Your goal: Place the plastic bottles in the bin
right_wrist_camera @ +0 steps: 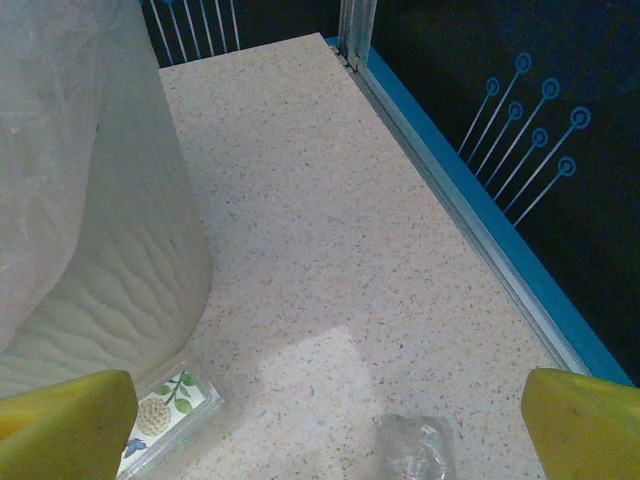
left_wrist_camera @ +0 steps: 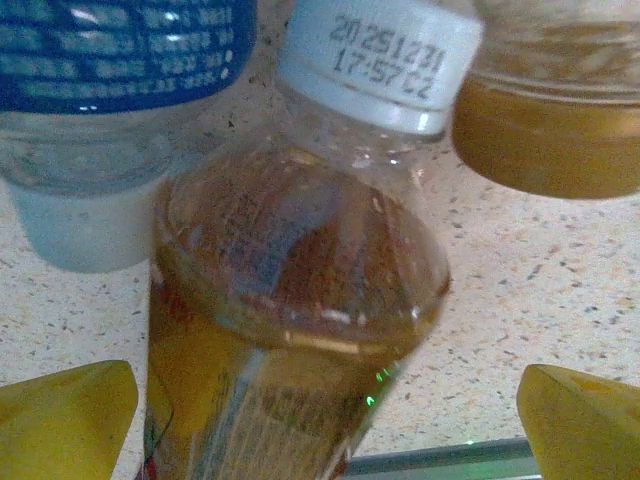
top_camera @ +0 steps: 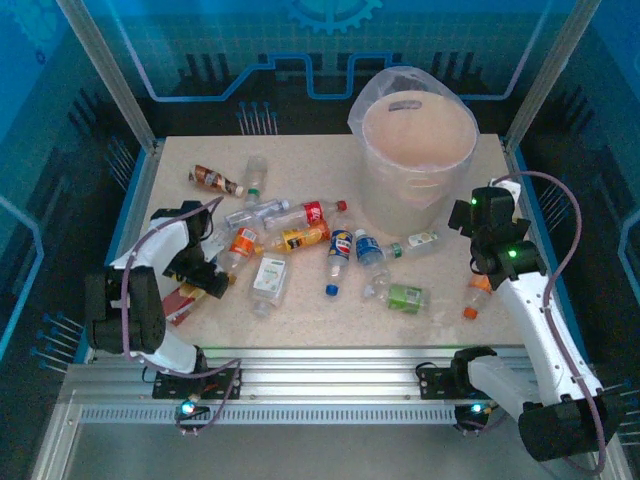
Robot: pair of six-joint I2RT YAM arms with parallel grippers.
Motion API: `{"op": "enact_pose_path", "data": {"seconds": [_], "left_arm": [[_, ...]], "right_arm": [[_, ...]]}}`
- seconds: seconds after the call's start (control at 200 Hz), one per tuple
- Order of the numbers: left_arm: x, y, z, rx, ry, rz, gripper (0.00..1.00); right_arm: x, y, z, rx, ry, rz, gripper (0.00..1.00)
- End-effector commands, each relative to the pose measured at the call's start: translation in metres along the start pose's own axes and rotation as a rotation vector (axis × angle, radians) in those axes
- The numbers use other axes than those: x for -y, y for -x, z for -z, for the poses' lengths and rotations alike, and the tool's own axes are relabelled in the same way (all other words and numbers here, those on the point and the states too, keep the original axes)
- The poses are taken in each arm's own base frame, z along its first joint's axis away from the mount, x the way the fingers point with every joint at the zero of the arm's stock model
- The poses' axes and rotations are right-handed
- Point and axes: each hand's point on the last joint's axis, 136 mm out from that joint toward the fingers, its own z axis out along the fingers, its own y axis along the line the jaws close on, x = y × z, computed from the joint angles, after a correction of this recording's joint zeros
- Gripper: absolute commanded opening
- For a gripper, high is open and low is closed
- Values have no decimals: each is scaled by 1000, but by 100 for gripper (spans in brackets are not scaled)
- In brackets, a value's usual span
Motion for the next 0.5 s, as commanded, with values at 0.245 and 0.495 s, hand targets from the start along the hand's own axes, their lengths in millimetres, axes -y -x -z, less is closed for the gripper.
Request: {"op": "enact_pose_path", "data": {"seconds": [0.245, 0.495], "left_arm": [[-10, -8, -21, -101, 25, -11, 98], [-10, -8, -28, -120, 21, -13, 75]], "right_arm": [[1, 5, -1, 4, -25, 10, 100], [2, 3, -3, -1, -36, 7, 100]]}}
